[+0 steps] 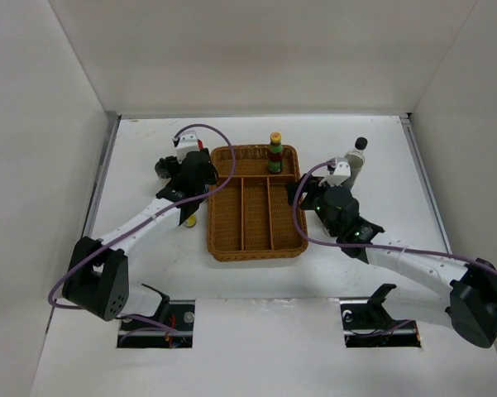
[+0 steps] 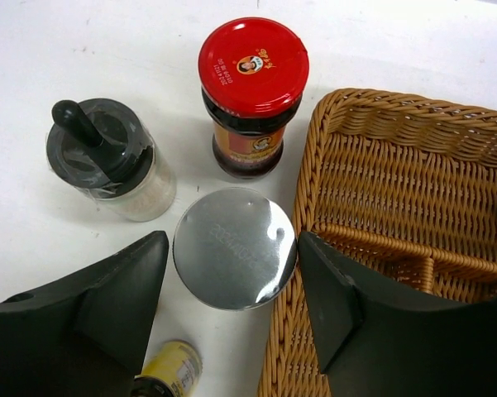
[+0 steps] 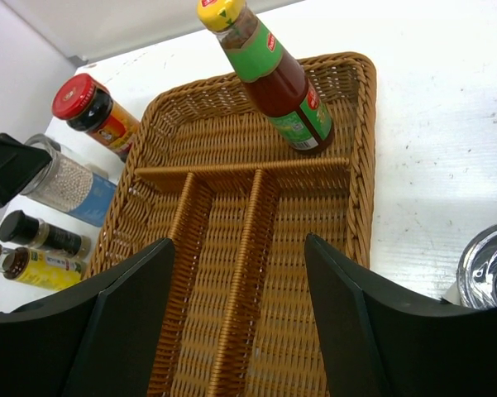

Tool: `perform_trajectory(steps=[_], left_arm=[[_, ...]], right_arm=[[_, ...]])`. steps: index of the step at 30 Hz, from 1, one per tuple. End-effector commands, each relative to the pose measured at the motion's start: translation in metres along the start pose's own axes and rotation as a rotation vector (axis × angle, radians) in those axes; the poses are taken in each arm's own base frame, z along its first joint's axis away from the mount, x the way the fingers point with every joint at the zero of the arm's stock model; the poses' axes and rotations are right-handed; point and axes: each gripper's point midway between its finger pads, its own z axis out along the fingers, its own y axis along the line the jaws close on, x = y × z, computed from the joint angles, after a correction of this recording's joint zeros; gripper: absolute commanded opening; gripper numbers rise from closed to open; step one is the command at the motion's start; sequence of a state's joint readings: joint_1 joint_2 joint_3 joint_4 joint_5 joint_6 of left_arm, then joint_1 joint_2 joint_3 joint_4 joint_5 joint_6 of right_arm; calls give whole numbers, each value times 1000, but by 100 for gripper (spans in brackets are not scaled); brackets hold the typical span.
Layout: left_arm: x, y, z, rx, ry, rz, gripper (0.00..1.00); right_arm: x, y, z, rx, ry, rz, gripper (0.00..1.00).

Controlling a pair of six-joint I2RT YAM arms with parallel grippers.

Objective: Organize the condiment bottles

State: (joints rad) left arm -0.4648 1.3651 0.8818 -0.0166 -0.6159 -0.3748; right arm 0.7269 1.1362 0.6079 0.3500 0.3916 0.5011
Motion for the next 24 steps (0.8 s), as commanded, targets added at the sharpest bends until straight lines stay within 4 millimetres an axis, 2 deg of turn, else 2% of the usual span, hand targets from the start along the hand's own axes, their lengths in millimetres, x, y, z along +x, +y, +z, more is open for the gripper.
perform_trajectory(steps=[1,13,16,19,24], left_arm=[[-18,-7,2,19,-41,-45,62],[-6,-7,9,15,-25,-47,64],[-10,-8,11,12,-32,-37,58],[-28,-9,7,30,-79,-73,46],[-86,-19,-20,85,-221,-137,40]], right_arm=[[-23,14,-1,-44,-70,28,71],[-25,13,-2,-44,-75,27,74],[-25,12,-2,-42,-76,35,74],[-28,12,-5,-44,-86,41,74],[-29,8,-6,-35,-94,45,74]])
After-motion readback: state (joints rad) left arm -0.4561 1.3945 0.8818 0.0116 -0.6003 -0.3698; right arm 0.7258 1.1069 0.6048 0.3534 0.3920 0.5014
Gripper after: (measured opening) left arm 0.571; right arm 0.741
